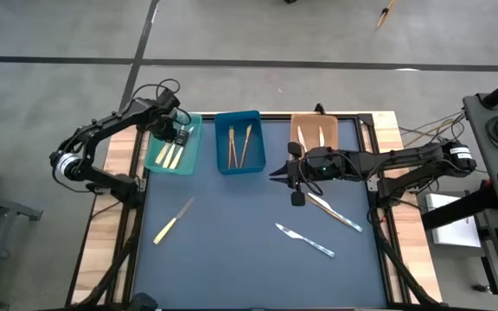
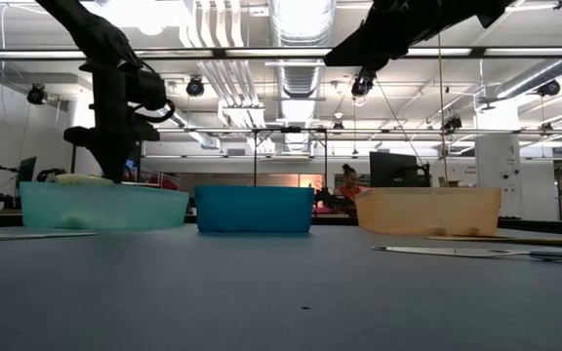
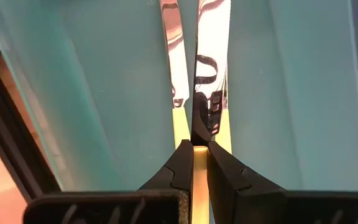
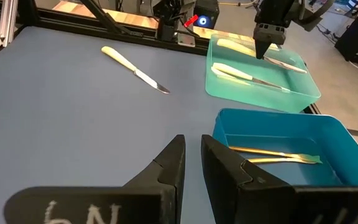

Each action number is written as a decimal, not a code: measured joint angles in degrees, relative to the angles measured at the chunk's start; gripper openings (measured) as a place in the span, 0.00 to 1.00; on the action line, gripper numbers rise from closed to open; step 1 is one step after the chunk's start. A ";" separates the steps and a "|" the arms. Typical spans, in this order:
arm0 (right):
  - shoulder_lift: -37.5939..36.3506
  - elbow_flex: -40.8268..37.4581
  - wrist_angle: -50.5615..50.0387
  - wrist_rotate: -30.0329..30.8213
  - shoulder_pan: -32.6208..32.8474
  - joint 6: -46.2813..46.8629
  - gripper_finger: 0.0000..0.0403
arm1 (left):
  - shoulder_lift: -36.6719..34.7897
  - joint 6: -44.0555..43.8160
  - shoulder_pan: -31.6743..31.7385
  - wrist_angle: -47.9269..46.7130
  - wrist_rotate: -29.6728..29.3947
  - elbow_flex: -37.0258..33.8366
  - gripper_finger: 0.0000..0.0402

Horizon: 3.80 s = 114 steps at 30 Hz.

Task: Sort silverware by color (type)
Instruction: Put the yellow knife into the green bin

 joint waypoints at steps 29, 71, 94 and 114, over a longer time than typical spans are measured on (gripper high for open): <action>0.00 0.00 -0.69 -0.02 0.00 0.00 0.11 | -0.02 -5.14 0.02 8.45 0.04 -6.93 0.02; 0.00 0.00 -1.18 -0.04 0.00 0.43 0.11 | 3.54 -8.17 -0.09 10.10 -1.55 -7.04 0.08; 0.00 0.00 -1.19 -0.04 0.00 0.42 0.11 | 3.54 -11.46 -0.09 10.98 -1.73 -7.04 0.10; 0.00 0.00 -1.18 -0.04 0.00 0.42 0.11 | 3.54 -11.50 -0.07 11.02 -2.09 -7.04 0.10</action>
